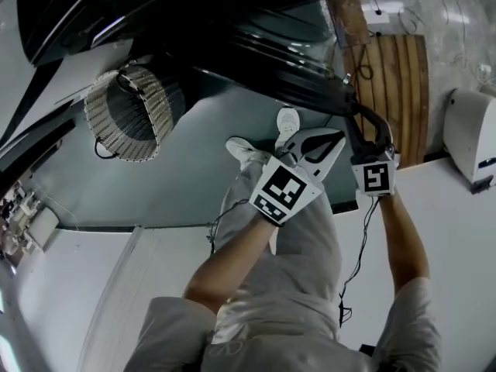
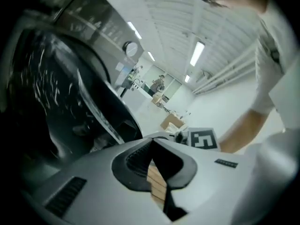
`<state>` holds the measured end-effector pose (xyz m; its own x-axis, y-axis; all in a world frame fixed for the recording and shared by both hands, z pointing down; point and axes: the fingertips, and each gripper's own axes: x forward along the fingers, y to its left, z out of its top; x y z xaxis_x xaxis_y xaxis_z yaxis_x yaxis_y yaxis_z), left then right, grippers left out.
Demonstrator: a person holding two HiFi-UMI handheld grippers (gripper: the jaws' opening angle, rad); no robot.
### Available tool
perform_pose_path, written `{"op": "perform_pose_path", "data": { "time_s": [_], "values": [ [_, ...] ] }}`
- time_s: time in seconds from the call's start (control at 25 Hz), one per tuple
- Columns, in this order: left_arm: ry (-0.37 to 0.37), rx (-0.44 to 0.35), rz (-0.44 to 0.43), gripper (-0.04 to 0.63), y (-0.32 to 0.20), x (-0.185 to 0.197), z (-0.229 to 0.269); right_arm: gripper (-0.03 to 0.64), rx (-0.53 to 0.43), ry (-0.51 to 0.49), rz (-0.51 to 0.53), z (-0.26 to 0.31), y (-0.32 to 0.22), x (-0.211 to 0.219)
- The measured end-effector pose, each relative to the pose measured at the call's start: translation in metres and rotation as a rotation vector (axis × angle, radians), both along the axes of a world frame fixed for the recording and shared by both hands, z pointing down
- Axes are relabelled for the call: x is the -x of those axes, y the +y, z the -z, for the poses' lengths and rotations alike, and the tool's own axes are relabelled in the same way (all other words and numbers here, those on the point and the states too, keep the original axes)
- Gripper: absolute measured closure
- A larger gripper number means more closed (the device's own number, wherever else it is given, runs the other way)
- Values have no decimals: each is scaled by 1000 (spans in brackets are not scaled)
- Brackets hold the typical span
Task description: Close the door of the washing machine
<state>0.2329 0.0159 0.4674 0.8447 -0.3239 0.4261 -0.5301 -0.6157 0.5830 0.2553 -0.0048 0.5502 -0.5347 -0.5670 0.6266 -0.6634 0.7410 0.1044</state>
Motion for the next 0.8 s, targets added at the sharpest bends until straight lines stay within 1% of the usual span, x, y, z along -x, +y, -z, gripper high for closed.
{"op": "perform_pose_path", "data": {
  "time_s": [0.04, 0.08, 0.12, 0.28, 0.44, 0.56, 0.8],
  "values": [
    [-33, -72, -3, 592, -6, 2, 1, 515, -5, 5, -4, 0, -5, -2],
    [-49, -124, 4, 592, -12, 4, 3, 512, -11, 10, -7, 0, -10, -3],
    [-53, -159, 18, 592, -18, 7, 4, 512, -15, 16, -10, 0, -14, -4],
    [-71, -229, 62, 592, -37, 13, 1, 508, -37, 20, -28, 0, -29, -9],
    [-79, -261, 65, 592, -47, 10, -6, 503, -58, -2, -67, 2, -42, -14],
    [-73, -262, 66, 592, -53, 5, -13, 503, -69, -32, -118, 2, -54, -18],
    [-52, -263, 78, 594, -68, -2, -17, 502, -117, -23, -114, 2, -79, -26]
  ]
}}
